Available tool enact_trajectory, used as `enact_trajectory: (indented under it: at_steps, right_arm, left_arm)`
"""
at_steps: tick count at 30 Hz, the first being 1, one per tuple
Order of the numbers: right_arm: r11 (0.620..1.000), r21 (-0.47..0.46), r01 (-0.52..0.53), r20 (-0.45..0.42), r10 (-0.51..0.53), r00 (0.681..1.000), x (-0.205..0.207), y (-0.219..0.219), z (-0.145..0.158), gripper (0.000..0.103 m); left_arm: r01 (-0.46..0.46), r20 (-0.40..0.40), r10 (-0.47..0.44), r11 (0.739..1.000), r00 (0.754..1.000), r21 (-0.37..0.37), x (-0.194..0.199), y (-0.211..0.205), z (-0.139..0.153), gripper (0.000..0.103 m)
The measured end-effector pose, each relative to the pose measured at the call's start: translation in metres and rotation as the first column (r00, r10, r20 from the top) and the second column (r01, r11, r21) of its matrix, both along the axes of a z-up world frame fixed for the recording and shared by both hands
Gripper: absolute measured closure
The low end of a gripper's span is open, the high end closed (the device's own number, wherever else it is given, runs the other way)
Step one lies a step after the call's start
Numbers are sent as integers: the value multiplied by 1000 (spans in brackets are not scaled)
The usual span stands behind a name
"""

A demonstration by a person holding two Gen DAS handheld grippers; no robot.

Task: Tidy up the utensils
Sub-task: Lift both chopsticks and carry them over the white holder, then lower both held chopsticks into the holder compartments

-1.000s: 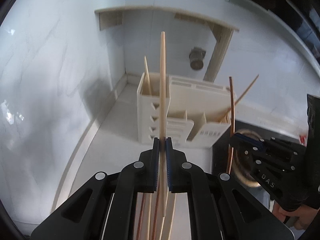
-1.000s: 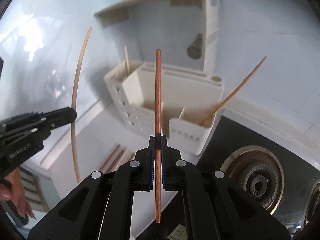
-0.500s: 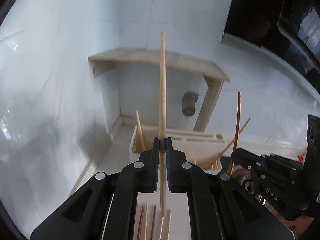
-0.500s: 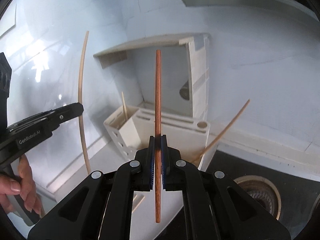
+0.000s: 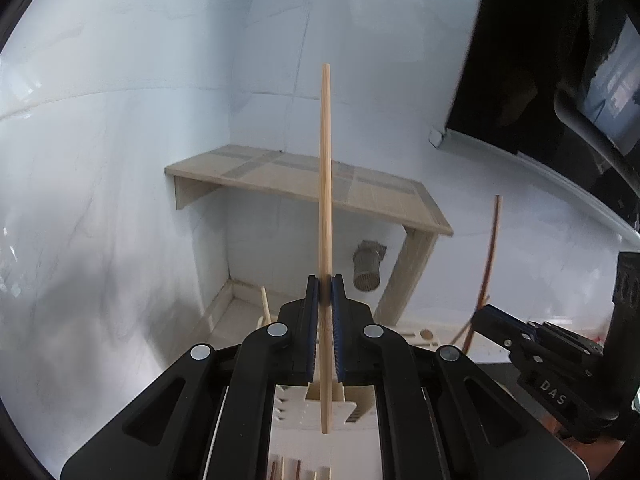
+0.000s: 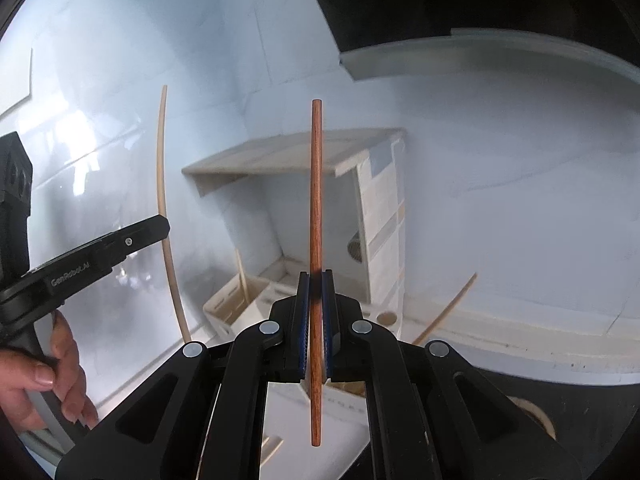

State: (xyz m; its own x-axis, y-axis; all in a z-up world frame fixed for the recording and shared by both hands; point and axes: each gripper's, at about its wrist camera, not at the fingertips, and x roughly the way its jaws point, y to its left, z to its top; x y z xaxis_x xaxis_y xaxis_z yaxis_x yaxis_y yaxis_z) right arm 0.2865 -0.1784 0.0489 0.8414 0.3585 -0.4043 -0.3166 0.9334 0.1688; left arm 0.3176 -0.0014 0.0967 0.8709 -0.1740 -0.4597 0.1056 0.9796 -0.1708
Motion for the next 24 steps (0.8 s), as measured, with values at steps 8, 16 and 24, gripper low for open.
enact_trajectory:
  at_steps: [8,16,24]
  right_arm:
    - [999,-39,15,101,-11,995,-3,8,9,96]
    - [997,-65,36,154,-25,988,2,11,6,97]
    - [995,-85,57,194,-40,980,6,12,-7,96]
  left_arm:
    - [-17,19,17,1000,1000,20,12,0,-3,97]
    - [-36,36,37,999,999,-17,30,12,-7,97]
    - [-57,52,58,998,997,-26,41,15,-22,97]
